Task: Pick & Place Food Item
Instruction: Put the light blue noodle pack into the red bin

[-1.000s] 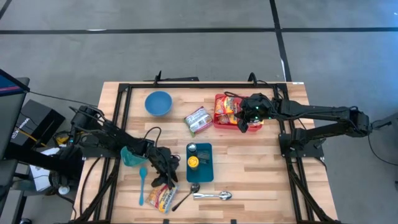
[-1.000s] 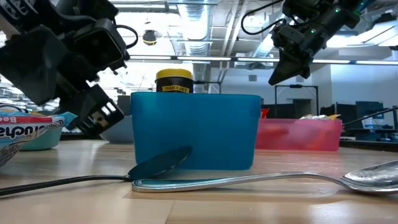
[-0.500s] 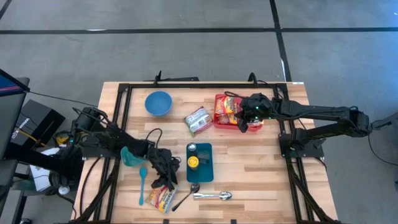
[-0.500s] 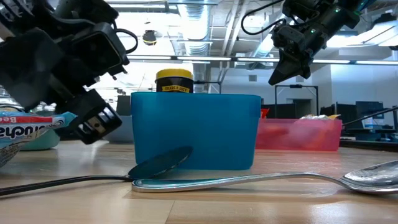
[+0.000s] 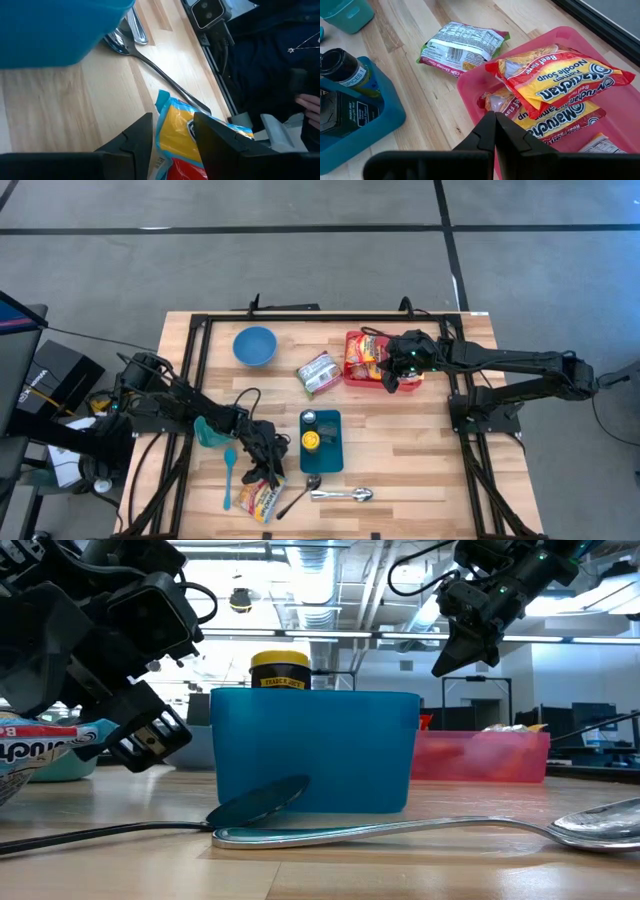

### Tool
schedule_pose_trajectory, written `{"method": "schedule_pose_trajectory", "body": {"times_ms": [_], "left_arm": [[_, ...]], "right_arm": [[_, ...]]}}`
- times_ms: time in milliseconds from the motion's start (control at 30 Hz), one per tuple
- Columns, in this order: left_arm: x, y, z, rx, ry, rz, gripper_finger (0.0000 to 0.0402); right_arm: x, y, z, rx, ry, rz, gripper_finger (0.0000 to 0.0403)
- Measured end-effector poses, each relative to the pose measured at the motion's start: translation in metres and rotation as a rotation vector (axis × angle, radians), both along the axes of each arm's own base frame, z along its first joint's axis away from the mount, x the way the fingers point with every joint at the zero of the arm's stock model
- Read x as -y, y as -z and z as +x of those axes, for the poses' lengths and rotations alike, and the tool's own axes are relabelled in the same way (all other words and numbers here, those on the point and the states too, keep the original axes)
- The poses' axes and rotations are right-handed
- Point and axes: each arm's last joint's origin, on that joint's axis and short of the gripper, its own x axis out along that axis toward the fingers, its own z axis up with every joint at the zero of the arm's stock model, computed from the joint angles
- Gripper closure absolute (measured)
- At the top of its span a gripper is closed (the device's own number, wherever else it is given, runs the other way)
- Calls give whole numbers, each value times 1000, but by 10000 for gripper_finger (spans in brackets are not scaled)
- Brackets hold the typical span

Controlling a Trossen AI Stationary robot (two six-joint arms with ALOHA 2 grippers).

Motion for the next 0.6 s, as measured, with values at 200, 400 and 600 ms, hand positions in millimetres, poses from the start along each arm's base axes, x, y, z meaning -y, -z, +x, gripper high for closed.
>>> {"method": "schedule_pose_trajectory", "body": {"times_ms": [200,400,600], "left_arm": [[0,0,0,6,2,6,302],[0,0,0,6,2,6,344],[0,0,0,6,2,6,377]], "right_arm": [[0,0,0,0,0,0,402],[0,0,0,0,0,0,402],[0,0,0,3,8,7,402]]}}
